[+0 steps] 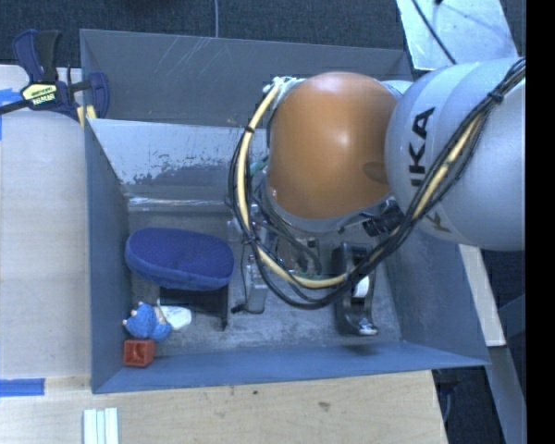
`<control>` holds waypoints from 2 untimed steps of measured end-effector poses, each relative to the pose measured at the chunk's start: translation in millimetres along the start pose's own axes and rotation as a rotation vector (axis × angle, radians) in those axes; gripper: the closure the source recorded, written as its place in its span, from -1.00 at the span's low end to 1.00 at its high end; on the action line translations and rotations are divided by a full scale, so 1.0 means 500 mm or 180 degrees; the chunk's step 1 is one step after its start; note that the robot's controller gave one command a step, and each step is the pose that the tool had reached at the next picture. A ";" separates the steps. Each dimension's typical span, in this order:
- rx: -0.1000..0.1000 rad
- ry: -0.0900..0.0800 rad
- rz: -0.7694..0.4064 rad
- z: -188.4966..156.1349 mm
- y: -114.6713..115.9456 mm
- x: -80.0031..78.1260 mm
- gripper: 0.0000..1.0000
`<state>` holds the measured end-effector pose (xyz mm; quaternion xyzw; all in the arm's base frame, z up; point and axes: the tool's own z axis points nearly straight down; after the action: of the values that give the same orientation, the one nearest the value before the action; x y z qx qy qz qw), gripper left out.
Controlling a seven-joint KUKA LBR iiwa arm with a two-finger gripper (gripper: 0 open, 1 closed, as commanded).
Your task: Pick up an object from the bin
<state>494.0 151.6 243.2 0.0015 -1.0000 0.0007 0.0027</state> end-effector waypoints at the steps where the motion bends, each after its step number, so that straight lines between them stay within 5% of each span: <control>1: -0.0003 -0.0005 0.0717 0.163 0.068 0.025 -1.00; 2: -0.0003 -0.0024 0.0594 0.331 0.089 -0.052 -1.00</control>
Offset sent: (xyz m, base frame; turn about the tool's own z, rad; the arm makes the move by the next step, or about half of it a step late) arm -0.0122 0.0338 -0.0801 0.2275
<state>518.8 195.9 77.4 -0.0917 -0.9958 0.0004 -0.0010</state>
